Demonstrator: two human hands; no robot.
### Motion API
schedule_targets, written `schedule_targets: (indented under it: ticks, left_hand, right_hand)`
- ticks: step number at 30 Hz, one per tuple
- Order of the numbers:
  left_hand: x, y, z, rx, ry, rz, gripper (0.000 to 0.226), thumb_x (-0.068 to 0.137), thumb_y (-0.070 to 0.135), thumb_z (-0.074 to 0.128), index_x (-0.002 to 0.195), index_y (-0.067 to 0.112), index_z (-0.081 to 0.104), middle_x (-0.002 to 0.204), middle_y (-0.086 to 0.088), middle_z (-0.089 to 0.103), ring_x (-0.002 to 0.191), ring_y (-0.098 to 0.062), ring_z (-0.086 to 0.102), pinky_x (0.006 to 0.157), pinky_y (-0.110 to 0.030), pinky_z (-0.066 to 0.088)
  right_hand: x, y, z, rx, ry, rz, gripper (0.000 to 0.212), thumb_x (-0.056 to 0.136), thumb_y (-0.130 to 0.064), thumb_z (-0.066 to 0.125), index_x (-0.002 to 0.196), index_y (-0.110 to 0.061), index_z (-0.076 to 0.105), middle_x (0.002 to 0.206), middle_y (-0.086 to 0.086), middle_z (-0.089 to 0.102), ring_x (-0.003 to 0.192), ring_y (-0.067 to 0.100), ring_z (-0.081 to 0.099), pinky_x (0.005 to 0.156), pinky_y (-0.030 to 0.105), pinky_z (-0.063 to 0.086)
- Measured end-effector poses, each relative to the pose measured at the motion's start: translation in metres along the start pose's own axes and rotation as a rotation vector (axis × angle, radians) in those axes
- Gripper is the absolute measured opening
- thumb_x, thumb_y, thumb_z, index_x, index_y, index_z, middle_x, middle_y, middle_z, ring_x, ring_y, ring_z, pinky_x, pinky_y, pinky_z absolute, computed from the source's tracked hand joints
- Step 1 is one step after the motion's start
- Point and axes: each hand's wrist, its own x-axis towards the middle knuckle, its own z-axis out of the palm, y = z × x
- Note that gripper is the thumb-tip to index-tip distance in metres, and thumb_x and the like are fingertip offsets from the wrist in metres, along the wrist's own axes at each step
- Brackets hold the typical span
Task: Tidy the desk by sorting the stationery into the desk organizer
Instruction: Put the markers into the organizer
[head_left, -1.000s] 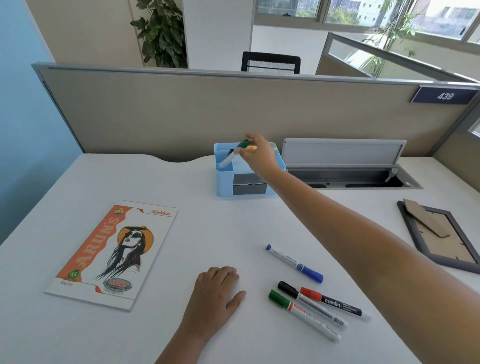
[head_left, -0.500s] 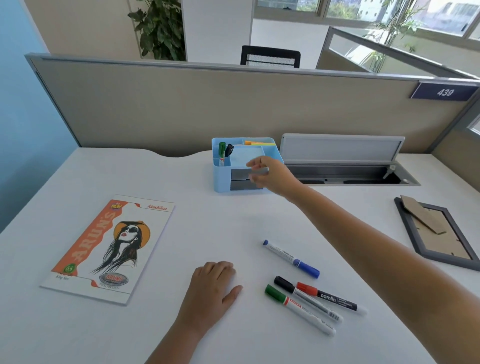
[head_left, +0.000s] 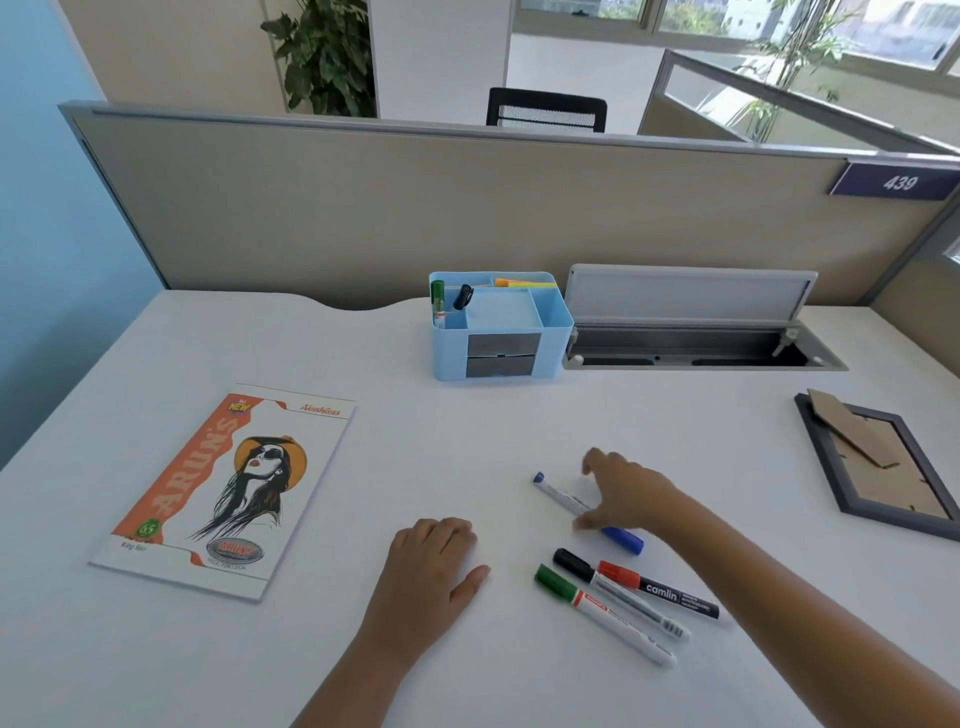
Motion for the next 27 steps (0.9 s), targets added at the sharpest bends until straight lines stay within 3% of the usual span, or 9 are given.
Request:
schedule_targets:
  ticks: [4,9,11,13,14,17,22,27]
  left_hand:
    - [0.0,-0.001,0.0,0.013,-0.005,-0.008,0.027,0.083,0.045,0.047,0.096,0.023,0.058,0.103,0.01,0.061,0.089,-0.01,0.048,0.074,-0.023,0.032]
    - [0.0,-0.001,0.0,0.015,0.011,-0.014,0.027,0.082,0.044,0.048,0.095,0.023,0.058,0.102,0.009,0.062,0.09,-0.01,0.046,0.075,-0.023,0.032]
    - [0.0,0.0,0.0,0.012,0.008,-0.017,0.027,0.081,0.044,0.048,0.095,0.023,0.058,0.102,0.01,0.062,0.09,-0.01,0.047,0.075,-0.023,0.032]
    - [-0.001,0.0,0.0,0.006,0.0,-0.02,0.027,0.081,0.045,0.048,0.094,0.024,0.058,0.102,0.01,0.062,0.09,-0.01,0.047,0.075,-0.023,0.032]
    - [-0.001,0.0,0.0,0.004,-0.005,-0.022,0.027,0.081,0.045,0.047,0.095,0.024,0.058,0.102,0.01,0.062,0.09,-0.01,0.047,0.075,-0.023,0.032]
    - [-0.001,0.001,0.0,0.0,-0.024,-0.03,0.027,0.081,0.045,0.047,0.095,0.024,0.058,0.102,0.011,0.061,0.09,-0.009,0.047,0.075,-0.023,0.032]
    - [0.0,0.001,-0.001,-0.01,-0.035,-0.042,0.026,0.081,0.045,0.048,0.095,0.026,0.058,0.103,0.013,0.061,0.091,-0.008,0.047,0.076,-0.023,0.032]
    - [0.001,0.001,-0.001,0.007,-0.021,-0.039,0.026,0.08,0.043,0.048,0.095,0.025,0.059,0.101,0.013,0.06,0.089,-0.009,0.047,0.075,-0.024,0.032]
  right_hand:
    - [-0.009,0.019,-0.003,-0.151,-0.09,0.046,0.043,0.082,-0.04,0.061,0.116,-0.018,0.048,0.115,0.003,0.061,0.097,0.019,0.057,0.078,0.03,0.042]
    - [-0.01,0.013,-0.034,0.206,0.073,-0.075,0.024,0.089,-0.036,0.057,0.106,-0.021,0.05,0.08,0.0,0.067,0.069,0.016,0.061,0.07,0.032,0.051]
    - [-0.009,-0.001,-0.058,0.474,0.234,-0.109,0.023,0.085,-0.034,0.064,0.099,-0.02,0.053,0.076,-0.002,0.066,0.065,0.017,0.064,0.06,0.029,0.055]
    - [-0.005,-0.015,-0.083,0.682,0.485,-0.161,0.016,0.083,-0.026,0.066,0.092,-0.017,0.057,0.075,-0.002,0.065,0.06,0.011,0.063,0.049,0.015,0.051]
    - [-0.003,-0.022,-0.095,0.797,0.587,-0.187,0.011,0.084,-0.022,0.066,0.089,-0.014,0.059,0.075,0.0,0.065,0.059,0.01,0.063,0.051,0.013,0.052]
    - [0.011,-0.046,-0.125,1.09,0.724,-0.243,0.007,0.087,-0.012,0.062,0.091,-0.007,0.064,0.082,0.005,0.067,0.067,0.013,0.066,0.071,0.025,0.059]
    - [0.046,-0.091,-0.157,0.978,0.802,-0.326,0.014,0.086,-0.01,0.056,0.083,-0.019,0.066,0.089,0.007,0.069,0.086,0.024,0.068,0.084,0.038,0.056]
    - [0.072,-0.123,-0.18,0.56,0.847,-0.35,0.02,0.085,-0.009,0.051,0.094,-0.011,0.069,0.103,0.008,0.063,0.085,0.019,0.054,0.074,0.029,0.045]
